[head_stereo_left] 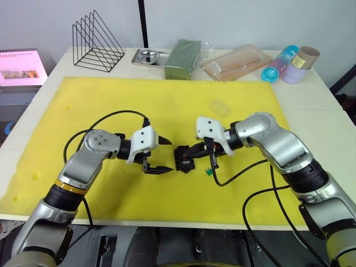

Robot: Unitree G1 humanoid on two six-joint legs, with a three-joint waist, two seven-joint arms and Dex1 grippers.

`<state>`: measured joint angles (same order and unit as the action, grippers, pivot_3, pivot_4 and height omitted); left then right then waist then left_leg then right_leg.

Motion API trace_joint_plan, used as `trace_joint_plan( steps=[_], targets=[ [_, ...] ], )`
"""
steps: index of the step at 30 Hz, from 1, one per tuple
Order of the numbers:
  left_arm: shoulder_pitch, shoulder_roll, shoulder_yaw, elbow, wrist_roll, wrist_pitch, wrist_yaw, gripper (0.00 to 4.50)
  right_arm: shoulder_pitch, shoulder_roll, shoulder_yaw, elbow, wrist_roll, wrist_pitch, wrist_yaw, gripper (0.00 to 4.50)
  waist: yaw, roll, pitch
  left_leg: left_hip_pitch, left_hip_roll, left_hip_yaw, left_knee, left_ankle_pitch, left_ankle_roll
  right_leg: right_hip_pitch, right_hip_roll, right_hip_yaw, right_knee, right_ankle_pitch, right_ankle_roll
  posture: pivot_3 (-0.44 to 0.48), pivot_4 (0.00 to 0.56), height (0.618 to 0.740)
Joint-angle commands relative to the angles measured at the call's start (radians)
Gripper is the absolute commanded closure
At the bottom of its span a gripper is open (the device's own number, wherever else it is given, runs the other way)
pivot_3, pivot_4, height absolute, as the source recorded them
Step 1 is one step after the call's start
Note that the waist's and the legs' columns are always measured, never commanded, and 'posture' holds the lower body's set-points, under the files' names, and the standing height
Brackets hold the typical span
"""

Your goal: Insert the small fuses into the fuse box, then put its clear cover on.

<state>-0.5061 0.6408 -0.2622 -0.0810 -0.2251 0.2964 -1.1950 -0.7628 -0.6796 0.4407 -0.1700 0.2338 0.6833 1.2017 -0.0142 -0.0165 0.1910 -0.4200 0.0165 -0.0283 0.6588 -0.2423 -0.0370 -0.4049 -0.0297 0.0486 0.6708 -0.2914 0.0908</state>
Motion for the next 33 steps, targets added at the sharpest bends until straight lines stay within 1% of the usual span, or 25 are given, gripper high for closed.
trace_joint_plan(
  steps=[1,4,8,12,14,17,18,23,24,25,26,27,28,33],
  targets=[
    [-0.010,-0.002,0.003,-0.023,0.005,-0.007,0.005,0.00,0.024,-0.018,0.034,0.026,-0.050,-0.027,0.006,4.45,0.000,0.000,0.000,0.000,0.000,0.000,0.000,0.000,0.000,0.000,0.000,0.000,0.000,0.000,0.000,0.000,0.150,0.740],
    [-0.011,-0.003,0.004,-0.023,0.005,-0.007,0.007,0.00,0.028,-0.019,0.036,0.031,-0.062,-0.041,0.009,4.45,0.000,0.000,0.000,0.001,0.000,0.000,0.000,0.000,0.000,0.001,0.000,0.000,0.000,0.000,0.000,0.000,0.150,0.740],
    [-0.011,-0.004,0.010,-0.021,-0.001,-0.006,0.005,0.00,0.013,-0.001,0.003,0.015,-0.034,-0.035,0.005,4.45,0.000,0.000,0.000,0.001,0.000,0.000,0.000,0.000,0.000,0.001,0.000,0.000,0.000,0.000,0.000,0.000,0.150,0.740],
    [-0.025,-0.011,0.050,-0.031,-0.060,0.008,-0.014,0.00,-0.013,0.030,-0.081,-0.030,0.038,0.001,-0.013,4.45,0.000,0.000,0.000,0.001,0.000,0.000,0.000,0.000,0.000,0.001,0.000,0.000,0.000,0.000,0.000,0.000,0.150,0.740],
    [-0.038,-0.004,0.075,-0.031,-0.087,0.023,-0.023,0.00,-0.017,0.028,-0.125,-0.062,0.066,0.020,-0.023,4.45,0.001,0.000,0.000,0.000,0.000,0.000,0.000,0.000,0.000,0.001,0.000,0.000,0.000,0.000,0.000,0.000,0.150,0.740],
    [-0.061,0.025,0.119,-0.029,-0.135,0.066,-0.046,0.00,-0.007,-0.015,-0.200,-0.105,0.096,0.041,-0.035,4.45,0.002,0.000,0.000,-0.001,0.000,-0.001,0.001,0.000,0.000,0.000,0.000,0.000,0.000,0.000,0.000,0.000,0.150,0.740],
    [-0.068,0.046,0.134,-0.024,-0.150,0.080,-0.065,0.00,0.008,-0.046,-0.228,-0.123,0.102,0.048,-0.036,4.45,0.002,0.000,0.000,-0.001,0.000,-0.001,0.001,0.000,0.000,-0.001,0.000,0.000,0.000,0.000,0.000,0.000,0.150,0.740],
    [-0.072,0.119,0.168,-0.019,-0.180,0.112,-0.108,0.00,0.085,-0.151,-0.309,-0.186,0.129,0.064,-0.044,4.45,0.001,0.000,0.000,-0.001,0.000,-0.001,0.001,0.000,0.000,0.000,0.000,-0.001,0.000,0.000,0.000,0.000,0.150,0.740],
    [-0.072,0.160,0.180,-0.004,-0.179,0.117,-0.136,0.00,0.129,-0.201,-0.361,-0.204,0.141,0.074,-0.034,4.05,0.001,0.000,0.000,-0.002,0.000,-0.001,0.001,0.000,0.000,0.000,0.000,-0.001,0.000,0.000,0.000,0.000,0.150,0.740],
    [-0.072,0.195,0.192,0.014,-0.180,0.119,-0.160,0.00,0.172,-0.249,-0.409,-0.216,0.151,0.080,-0.022,3.88,0.003,0.000,0.000,-0.002,0.000,-0.001,0.001,0.000,0.000,-0.001,0.000,-0.001,0.000,0.000,0.000,0.000,0.150,0.740],
    [-0.069,0.220,0.201,0.024,-0.182,0.119,-0.176,0.00,0.207,-0.285,-0.445,-0.229,0.162,0.085,-0.017,3.57,0.002,0.000,0.000,-0.003,0.000,0.000,0.001,0.000,0.000,-0.001,0.000,-0.001,0.000,0.000,0.000,0.000,0.150,0.740],
    [-0.062,0.246,0.209,0.033,-0.185,0.118,-0.191,0.00,0.245,-0.320,-0.482,-0.240,0.173,0.087,-0.010,3.24,0.002,0.000,0.000,-0.003,0.000,0.000,0.001,0.000,0.000,-0.002,0.000,-0.001,-0.001,0.000,0.000,0.000,0.150,0.740],
    [-0.051,0.271,0.220,0.045,-0.188,0.112,-0.208,0.00,0.291,-0.357,-0.524,-0.247,0.180,0.088,-0.001,2.80,0.001,0.000,0.000,-0.004,0.000,0.000,0.001,0.000,0.000,-0.002,0.000,-0.001,-0.001,0.000,0.000,0.000,0.150,0.740],
    [0.016,0.371,0.256,0.086,-0.170,0.072,-0.266,0.00,0.511,-0.471,-0.698,-0.243,0.176,0.049,0.033,1.02,-0.001,0.000,0.000,-0.002,0.001,0.002,0.001,0.000,0.000,-0.001,0.000,-0.001,-0.001,0.000,0.000,0.000,0.150,0.740]
  ],
)
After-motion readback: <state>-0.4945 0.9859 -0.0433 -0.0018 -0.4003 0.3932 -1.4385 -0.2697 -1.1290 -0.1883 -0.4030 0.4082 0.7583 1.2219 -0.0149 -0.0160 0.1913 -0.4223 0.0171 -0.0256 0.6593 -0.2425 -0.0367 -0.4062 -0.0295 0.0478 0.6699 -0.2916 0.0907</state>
